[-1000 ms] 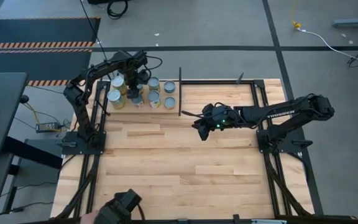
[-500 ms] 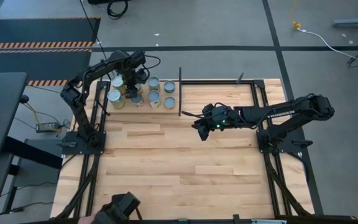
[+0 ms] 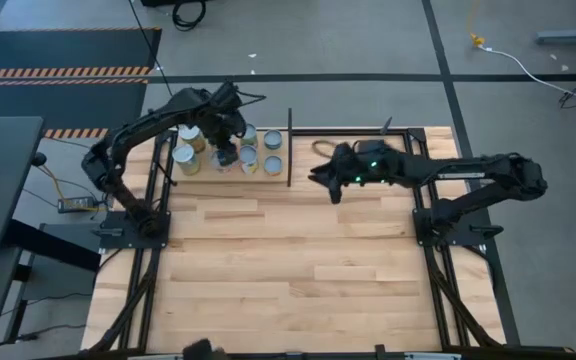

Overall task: Pick and place cans onto a shelf
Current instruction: Return to Home Position

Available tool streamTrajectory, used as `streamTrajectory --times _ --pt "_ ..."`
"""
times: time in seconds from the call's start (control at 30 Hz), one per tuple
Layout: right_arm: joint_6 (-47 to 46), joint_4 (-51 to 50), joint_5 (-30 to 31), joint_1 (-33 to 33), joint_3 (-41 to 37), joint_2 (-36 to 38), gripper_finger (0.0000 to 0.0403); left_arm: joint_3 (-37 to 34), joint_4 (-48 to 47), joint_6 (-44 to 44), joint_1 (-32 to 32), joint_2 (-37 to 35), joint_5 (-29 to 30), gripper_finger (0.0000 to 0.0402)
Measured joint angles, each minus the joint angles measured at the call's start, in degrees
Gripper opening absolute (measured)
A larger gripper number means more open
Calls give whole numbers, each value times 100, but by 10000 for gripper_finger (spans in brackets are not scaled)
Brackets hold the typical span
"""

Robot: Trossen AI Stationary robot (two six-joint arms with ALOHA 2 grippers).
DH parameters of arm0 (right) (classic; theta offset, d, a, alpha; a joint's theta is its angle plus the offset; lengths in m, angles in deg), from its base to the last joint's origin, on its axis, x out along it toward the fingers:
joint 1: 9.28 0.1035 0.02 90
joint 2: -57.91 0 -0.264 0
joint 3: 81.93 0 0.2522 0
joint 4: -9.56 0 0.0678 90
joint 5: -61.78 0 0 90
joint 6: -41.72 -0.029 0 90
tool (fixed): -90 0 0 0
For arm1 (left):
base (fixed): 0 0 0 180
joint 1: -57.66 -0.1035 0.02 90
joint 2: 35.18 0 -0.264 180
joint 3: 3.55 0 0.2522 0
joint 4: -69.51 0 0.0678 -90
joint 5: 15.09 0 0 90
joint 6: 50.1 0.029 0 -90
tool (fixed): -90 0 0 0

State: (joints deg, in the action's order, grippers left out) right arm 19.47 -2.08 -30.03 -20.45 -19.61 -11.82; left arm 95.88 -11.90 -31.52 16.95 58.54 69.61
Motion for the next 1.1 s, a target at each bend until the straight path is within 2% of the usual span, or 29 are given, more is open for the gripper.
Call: streamTrajectory --times 0.1,0.2,0.37,0.47,0.57,0.67,0.77,0.83,0.93,1.1 --pt "422 178 -69 -139 0 407 127 4 481 -1022 359 -423 -405 196" --pt "881 311 55 -200 0 900 117 4 1089 -1771 829 -949 -478 180" --pt "1388 116 729 -41 -70 1753 70 11 1788 -2282 1594 -1770 -490 137" --pt "1308 177 1001 374 -452 2261 21 11 1944 -2485 1971 -2171 -471 106" --pt "1099 314 1390 905 -1020 2838 9 -53 2084 -2536 2369 -2575 -464 69" --pt "891 319 1833 1298 -1514 3516 12 -752 2852 -2661 2743 -3269 -482 30" --pt "711 339 1908 1481 -1808 4157 7 -1899 3907 -2979 3048 -4164 -388 6" --pt "702 325 1840 1523 -1966 4501 6 -2612 4477 -3328 3180 -4791 -173 9" --pt "878 294 1736 1540 -2147 4830 12 -3327 4719 -3815 3231 -5617 73 23" --pt "-220 380 1740 1533 -2310 4978 28 -4005 4695 -4232 3229 -6563 87 35"
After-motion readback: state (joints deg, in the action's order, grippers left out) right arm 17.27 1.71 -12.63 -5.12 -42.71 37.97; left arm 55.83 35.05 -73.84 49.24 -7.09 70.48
